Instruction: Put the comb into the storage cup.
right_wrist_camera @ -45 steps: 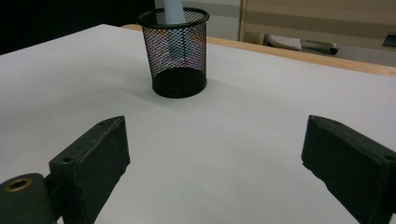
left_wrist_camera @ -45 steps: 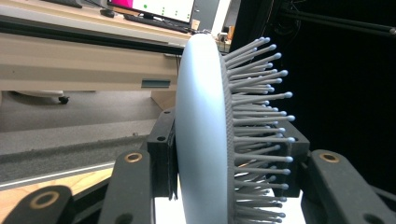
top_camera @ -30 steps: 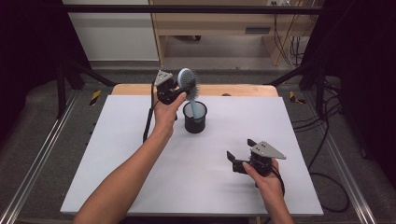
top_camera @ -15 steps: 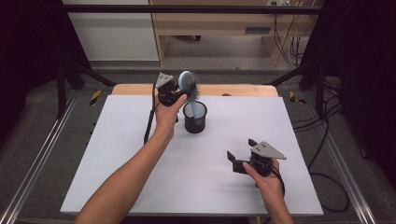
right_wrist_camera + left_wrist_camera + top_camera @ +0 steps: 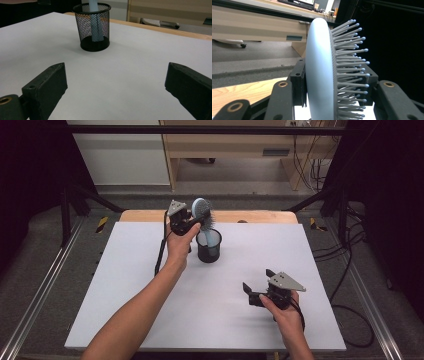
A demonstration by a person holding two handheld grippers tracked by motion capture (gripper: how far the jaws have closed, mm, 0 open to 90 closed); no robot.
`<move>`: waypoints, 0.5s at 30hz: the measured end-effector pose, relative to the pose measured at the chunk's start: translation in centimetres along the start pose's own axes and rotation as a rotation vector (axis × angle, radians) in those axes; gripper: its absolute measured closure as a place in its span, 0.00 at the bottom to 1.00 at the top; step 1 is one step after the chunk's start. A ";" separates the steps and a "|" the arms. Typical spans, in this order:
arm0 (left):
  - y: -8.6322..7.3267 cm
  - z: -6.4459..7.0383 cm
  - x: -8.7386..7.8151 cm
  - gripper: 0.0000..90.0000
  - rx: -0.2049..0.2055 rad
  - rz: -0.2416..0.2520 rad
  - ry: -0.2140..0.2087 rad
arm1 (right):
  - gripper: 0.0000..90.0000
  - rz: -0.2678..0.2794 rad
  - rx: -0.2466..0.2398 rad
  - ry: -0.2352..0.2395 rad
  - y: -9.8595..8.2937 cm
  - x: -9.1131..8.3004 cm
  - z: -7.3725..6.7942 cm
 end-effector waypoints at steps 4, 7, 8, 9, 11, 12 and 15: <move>-0.2 -0.1 0.0 0.58 -0.011 -0.002 -0.001 | 0.05 -0.003 -0.002 -0.001 -0.1 -0.1 0.1; -0.1 -0.2 0.0 0.58 -0.015 0.003 0.000 | 0.05 -0.002 -0.002 -0.001 0.0 -0.1 0.0; -0.1 -0.2 0.0 0.58 -0.020 0.003 -0.001 | 0.05 -0.002 -0.003 0.000 0.0 -0.1 0.0; -0.2 -0.2 0.0 0.58 -0.020 0.002 -0.001 | 0.05 -0.003 -0.001 0.000 0.0 -0.1 0.0; -0.2 -0.2 0.1 0.58 -0.018 0.002 0.000 | 0.05 -0.004 0.000 0.001 -0.1 0.0 0.0; -0.2 -0.2 0.1 0.58 -0.016 0.000 -0.001 | 0.05 -0.005 -0.002 0.002 -0.1 0.0 0.0; -0.3 -0.3 0.2 0.58 -0.024 -0.001 -0.005 | 0.05 -0.006 -0.003 0.002 -0.1 -0.1 0.1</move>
Point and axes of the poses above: each handheld gripper's, and its own axes: x roughly forward along the jaws, y roughly out of its top, z roughly to its right, the point moved 9 cm from there along x, roughly forward along the jaws, and after that the axes turned 9 degrees about -x, right-handed, at the moved point
